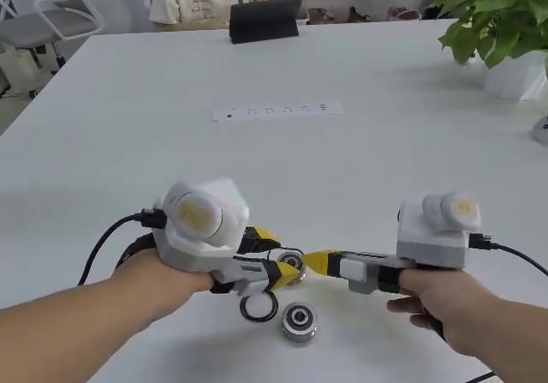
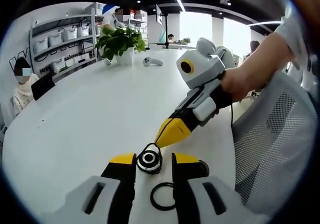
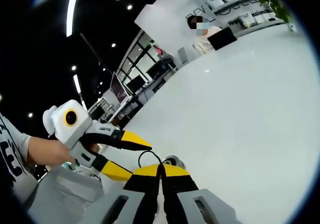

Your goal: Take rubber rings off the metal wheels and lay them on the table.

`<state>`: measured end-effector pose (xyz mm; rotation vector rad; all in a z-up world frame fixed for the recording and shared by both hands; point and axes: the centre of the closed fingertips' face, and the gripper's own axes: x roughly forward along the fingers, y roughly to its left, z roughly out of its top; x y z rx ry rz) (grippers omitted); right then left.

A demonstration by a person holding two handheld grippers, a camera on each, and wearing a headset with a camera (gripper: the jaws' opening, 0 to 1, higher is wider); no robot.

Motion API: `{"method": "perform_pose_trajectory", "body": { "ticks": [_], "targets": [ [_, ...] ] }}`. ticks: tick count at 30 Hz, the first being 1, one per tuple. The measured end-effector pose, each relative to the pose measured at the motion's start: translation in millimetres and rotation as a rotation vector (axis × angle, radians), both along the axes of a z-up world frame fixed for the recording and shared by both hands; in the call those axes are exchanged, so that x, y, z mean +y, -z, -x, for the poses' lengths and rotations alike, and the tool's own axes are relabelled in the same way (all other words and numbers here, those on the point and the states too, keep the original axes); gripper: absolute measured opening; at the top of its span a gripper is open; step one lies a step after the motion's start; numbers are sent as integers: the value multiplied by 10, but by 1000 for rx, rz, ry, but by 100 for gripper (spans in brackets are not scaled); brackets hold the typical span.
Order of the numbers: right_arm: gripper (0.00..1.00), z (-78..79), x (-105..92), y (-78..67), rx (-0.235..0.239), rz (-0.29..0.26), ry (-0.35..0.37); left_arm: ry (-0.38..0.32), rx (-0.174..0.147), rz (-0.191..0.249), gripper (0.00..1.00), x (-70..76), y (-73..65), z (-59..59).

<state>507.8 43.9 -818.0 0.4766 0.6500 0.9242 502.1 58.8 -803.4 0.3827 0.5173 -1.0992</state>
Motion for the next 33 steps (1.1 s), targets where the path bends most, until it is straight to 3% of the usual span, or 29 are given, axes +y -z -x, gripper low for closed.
{"method": "perform_pose_trajectory", "body": {
  "ticks": [20, 33],
  "targets": [
    [0, 58, 106, -112, -27, 23, -51, 5, -9, 39, 37, 251, -247, 225],
    [0, 123, 246, -88, -32, 71, -116, -10, 0, 36, 46, 456, -241, 300]
  ]
}}
